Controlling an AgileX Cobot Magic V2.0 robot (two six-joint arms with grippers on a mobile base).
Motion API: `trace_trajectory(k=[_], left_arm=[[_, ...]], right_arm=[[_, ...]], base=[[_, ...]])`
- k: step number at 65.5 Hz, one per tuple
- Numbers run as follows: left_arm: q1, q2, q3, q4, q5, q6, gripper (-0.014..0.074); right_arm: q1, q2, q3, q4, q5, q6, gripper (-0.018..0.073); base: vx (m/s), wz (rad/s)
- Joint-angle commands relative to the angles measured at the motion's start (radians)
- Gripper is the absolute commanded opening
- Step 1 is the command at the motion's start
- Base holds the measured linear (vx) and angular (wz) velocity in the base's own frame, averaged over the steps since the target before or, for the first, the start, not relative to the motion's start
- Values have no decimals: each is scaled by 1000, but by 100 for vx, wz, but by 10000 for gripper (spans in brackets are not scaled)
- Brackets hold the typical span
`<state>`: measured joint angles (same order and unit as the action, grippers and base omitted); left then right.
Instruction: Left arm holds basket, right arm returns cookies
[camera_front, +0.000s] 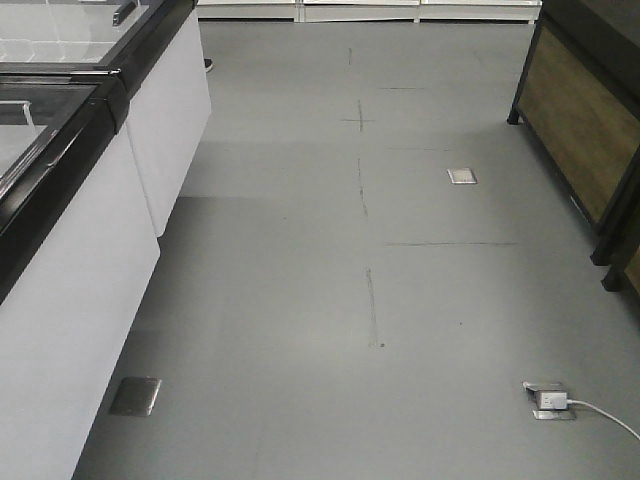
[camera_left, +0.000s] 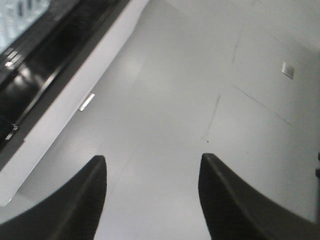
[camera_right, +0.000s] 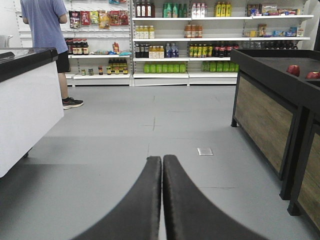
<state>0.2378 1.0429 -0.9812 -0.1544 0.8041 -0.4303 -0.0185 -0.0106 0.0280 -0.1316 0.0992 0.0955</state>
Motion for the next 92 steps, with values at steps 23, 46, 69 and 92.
trace_trajectory(k=[23,46,69,92], left_arm=[[523,46,-74,-536,17,325,350],[785,157,-74,-1165,84,651,387],[850,261,-74,-1407,105,812,551],[850,400,-92,-1624,174,986,553]], right_arm=[[-1,-13,3,-3,-78,-8,-8],[-30,-13,3,-3,-78,-8,-8],[-40,-13,3,-3,-78,-8,-8],[-40,-12,3,-3,-78,-8,-8]], base=[[0,0],[0,0],[0,0],[0,0]])
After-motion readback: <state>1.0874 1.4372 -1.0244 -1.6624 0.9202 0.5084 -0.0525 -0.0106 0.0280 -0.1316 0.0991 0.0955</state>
